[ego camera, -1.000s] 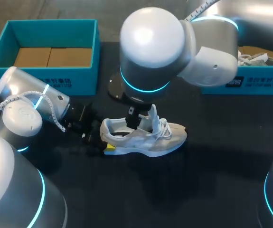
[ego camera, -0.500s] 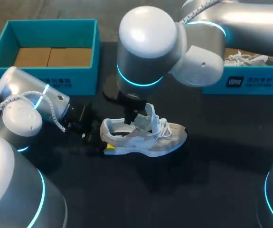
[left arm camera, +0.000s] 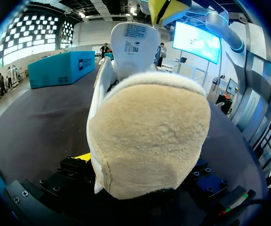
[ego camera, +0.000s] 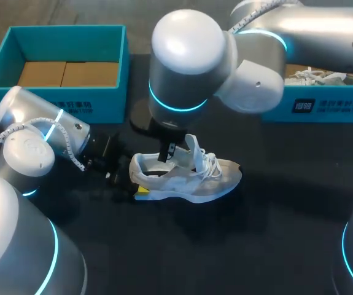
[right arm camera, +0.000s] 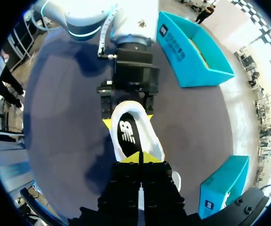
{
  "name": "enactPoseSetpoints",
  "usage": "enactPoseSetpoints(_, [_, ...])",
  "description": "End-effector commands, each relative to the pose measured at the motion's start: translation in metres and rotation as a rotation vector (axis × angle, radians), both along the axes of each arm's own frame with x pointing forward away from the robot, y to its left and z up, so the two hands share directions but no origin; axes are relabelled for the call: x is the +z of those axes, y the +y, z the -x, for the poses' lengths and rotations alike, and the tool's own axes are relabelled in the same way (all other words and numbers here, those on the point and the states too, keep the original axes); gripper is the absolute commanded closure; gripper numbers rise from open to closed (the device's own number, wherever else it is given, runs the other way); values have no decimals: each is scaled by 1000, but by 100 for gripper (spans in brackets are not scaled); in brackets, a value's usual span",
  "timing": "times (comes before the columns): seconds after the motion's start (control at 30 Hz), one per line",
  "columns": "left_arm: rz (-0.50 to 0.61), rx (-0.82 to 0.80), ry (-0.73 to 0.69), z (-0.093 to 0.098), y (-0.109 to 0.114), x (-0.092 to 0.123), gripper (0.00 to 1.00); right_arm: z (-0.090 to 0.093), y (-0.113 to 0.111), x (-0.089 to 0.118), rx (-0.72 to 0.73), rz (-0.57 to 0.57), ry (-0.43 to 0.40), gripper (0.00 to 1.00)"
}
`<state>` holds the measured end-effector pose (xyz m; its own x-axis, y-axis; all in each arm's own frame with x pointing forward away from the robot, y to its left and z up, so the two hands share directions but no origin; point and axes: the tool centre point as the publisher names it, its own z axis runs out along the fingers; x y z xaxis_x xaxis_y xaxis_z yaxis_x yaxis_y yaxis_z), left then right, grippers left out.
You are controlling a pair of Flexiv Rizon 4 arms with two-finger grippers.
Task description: Take the shoe out of the shoebox, open the shoe tongue, remove and reinsert the insole, then place the shoe into the shoebox
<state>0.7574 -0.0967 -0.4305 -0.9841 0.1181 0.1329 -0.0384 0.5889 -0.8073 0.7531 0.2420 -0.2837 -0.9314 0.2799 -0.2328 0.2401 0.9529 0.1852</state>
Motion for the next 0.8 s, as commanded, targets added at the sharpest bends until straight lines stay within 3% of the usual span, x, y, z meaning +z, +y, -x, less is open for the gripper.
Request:
enactPoseSetpoints(0.03, [-2, 0, 0, -3, 0, -6, 100, -15, 13, -32, 12, -2, 38, 100])
enactPoseSetpoints(0.33, [-2, 0, 0, -3, 0, -6, 100, -23, 9, -51, 41, 41, 109, 100])
enactPoseSetpoints(0.8, [-2, 0, 0, -3, 0, -6, 100, -26, -16, -76, 50, 64, 249, 100])
